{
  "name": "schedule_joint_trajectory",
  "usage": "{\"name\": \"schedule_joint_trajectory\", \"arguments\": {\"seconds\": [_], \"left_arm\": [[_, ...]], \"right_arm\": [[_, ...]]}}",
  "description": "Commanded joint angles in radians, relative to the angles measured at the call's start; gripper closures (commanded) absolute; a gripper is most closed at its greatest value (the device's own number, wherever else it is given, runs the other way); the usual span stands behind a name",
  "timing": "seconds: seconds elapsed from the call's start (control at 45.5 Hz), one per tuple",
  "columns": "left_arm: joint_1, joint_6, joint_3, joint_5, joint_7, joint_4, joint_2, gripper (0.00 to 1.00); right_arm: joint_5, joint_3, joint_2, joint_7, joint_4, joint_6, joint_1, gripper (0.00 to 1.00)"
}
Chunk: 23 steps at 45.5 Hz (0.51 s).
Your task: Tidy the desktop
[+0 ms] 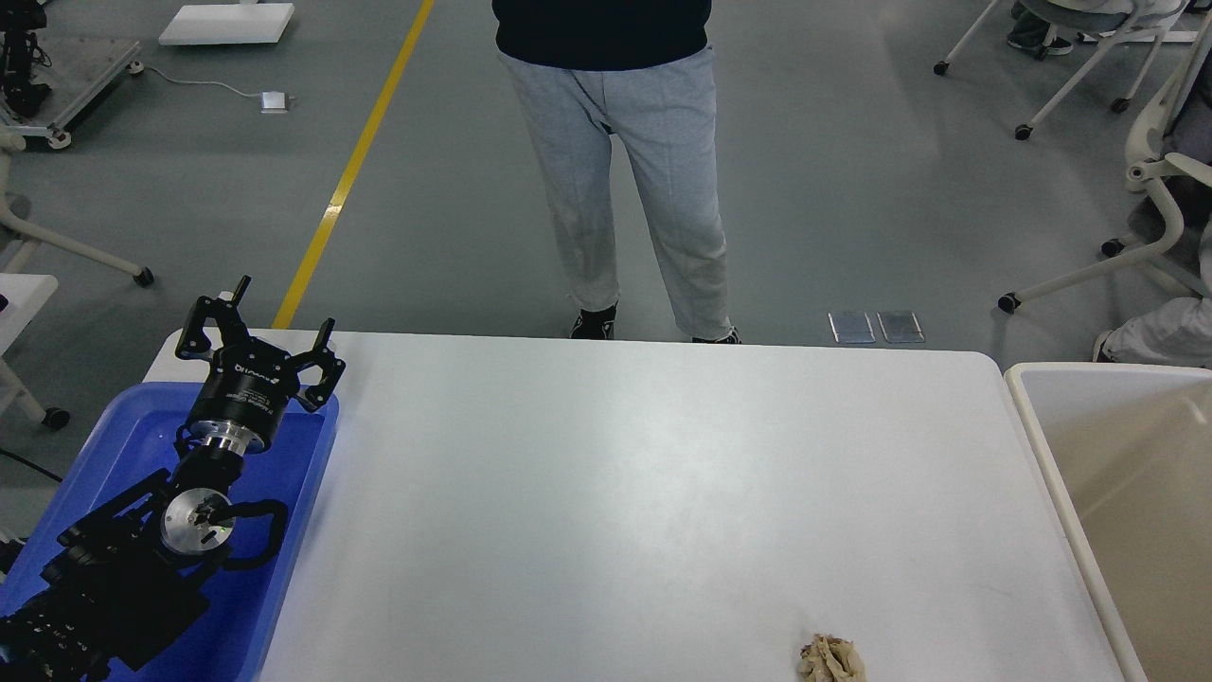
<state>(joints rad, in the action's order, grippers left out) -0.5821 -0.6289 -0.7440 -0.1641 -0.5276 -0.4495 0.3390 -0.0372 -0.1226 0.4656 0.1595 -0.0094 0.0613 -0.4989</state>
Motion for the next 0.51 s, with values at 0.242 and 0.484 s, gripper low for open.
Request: {"name": "schedule_joint_trajectory", "arguments": {"seconds": [0.242, 0.484], "left_arm": [[0.001, 0.0, 0.0, 0.0, 0.0, 0.0, 0.0, 0.0], [0.001, 0.0, 0.0, 0.0, 0.0, 0.0, 0.0, 0.0]], "right_arm": [[0.023, -0.297, 0.082, 0.009, 0.156, -0.029, -0.05, 0.02], [0.085, -0.5, 0.254, 0.077, 0.534, -0.04, -0.006, 0.01]]}}
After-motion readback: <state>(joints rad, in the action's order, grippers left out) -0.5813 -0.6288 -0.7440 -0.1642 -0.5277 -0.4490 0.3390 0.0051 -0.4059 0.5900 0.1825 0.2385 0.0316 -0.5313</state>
